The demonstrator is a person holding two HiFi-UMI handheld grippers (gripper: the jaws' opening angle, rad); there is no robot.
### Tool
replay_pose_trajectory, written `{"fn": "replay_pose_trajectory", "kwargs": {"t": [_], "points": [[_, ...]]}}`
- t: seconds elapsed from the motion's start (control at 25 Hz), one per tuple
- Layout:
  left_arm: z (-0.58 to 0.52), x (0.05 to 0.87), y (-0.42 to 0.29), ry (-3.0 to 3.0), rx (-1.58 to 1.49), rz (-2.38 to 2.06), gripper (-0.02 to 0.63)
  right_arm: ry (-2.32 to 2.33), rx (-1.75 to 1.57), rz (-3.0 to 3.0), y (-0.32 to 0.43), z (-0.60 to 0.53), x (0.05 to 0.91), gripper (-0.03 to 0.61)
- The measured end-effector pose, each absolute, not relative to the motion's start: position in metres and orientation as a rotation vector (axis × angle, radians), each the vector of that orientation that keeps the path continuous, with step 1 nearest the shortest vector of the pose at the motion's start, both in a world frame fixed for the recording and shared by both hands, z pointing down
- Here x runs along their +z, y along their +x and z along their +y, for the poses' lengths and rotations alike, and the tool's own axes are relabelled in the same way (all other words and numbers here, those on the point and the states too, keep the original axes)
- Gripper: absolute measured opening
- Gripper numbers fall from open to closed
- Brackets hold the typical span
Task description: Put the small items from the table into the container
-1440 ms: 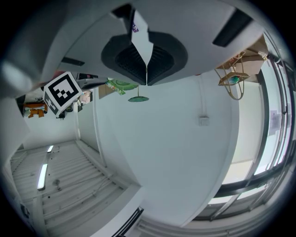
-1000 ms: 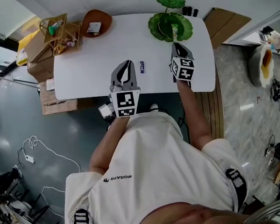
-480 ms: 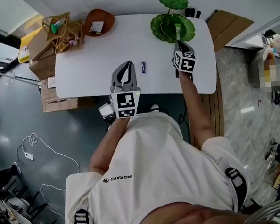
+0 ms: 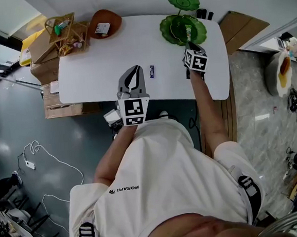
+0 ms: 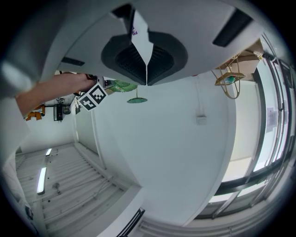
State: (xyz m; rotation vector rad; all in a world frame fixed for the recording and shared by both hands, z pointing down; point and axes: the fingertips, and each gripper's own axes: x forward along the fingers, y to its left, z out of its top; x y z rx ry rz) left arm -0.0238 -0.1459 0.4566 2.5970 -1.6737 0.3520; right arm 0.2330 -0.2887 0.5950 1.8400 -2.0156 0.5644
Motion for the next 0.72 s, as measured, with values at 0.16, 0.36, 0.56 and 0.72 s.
{"fn": "replay_pose_trajectory", "kwargs": {"t": [0.16,0.36,0.56,0.72], "points": [[-0.1439,0.4569,-0.0245,2.593,0.35,-1.672,0.005,1.836,0.594,-2.013,0.236,-0.2925,0.5984,0.04],[-0.1438,0.4583,-0.0253,2.588,0.351,-1.671,0.005,1.825,0.615,-2.009,0.2378,-0.2947,0.6031,0.04],[-0.1447,0.4582,-0.0254,2.59,0.354,-1.667,0.005,1.818,0.622,-2.017,0.2371,-0.2955,0.6021,0.042],[-0.1448,0.4582,-0.0251,2.592,0.352,-1.663,0.005,1.806,0.608,-2.035,0.2346,-0.2957,0.5999,0.082]]}}
